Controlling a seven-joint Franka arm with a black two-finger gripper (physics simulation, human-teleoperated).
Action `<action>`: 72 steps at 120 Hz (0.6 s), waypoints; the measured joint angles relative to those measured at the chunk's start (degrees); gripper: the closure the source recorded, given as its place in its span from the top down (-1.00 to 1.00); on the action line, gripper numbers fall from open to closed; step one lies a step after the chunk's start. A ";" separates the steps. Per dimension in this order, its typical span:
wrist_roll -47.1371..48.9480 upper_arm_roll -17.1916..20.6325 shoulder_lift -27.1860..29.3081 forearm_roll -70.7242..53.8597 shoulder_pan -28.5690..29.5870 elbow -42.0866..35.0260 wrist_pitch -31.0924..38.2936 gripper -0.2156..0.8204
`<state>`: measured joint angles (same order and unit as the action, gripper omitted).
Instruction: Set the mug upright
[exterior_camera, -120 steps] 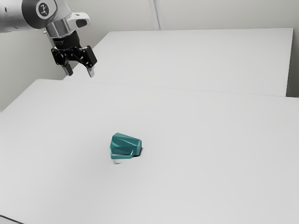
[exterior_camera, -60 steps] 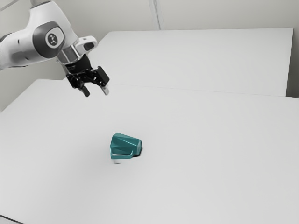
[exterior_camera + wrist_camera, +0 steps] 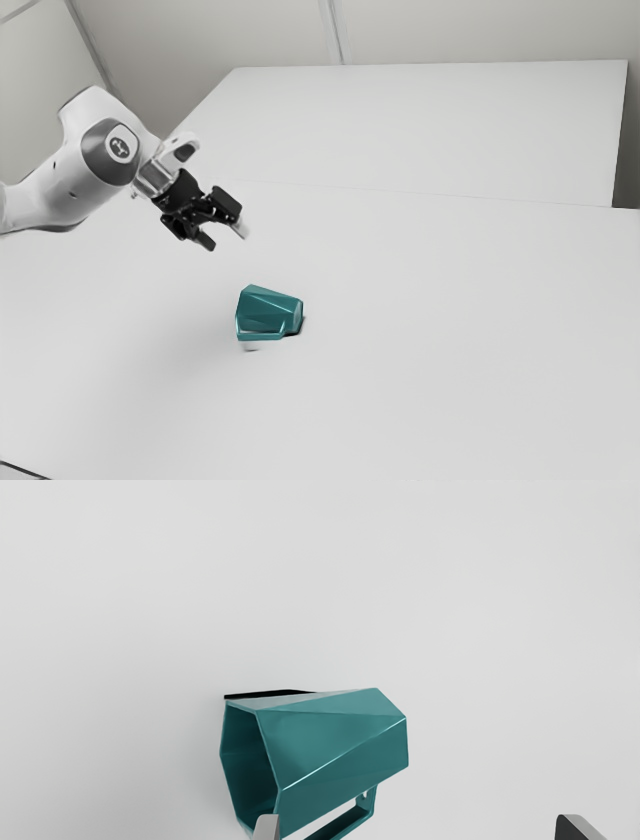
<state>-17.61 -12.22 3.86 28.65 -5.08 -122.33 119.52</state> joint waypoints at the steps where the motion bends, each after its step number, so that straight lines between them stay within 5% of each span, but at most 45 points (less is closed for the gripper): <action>1: -0.28 -0.05 0.00 0.29 0.03 -0.29 0.21 0.58; 72: -15.35 -2.29 -1.46 12.49 0.64 -10.81 6.10 0.58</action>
<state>-32.97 -14.51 2.40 41.14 -4.45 -133.14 125.62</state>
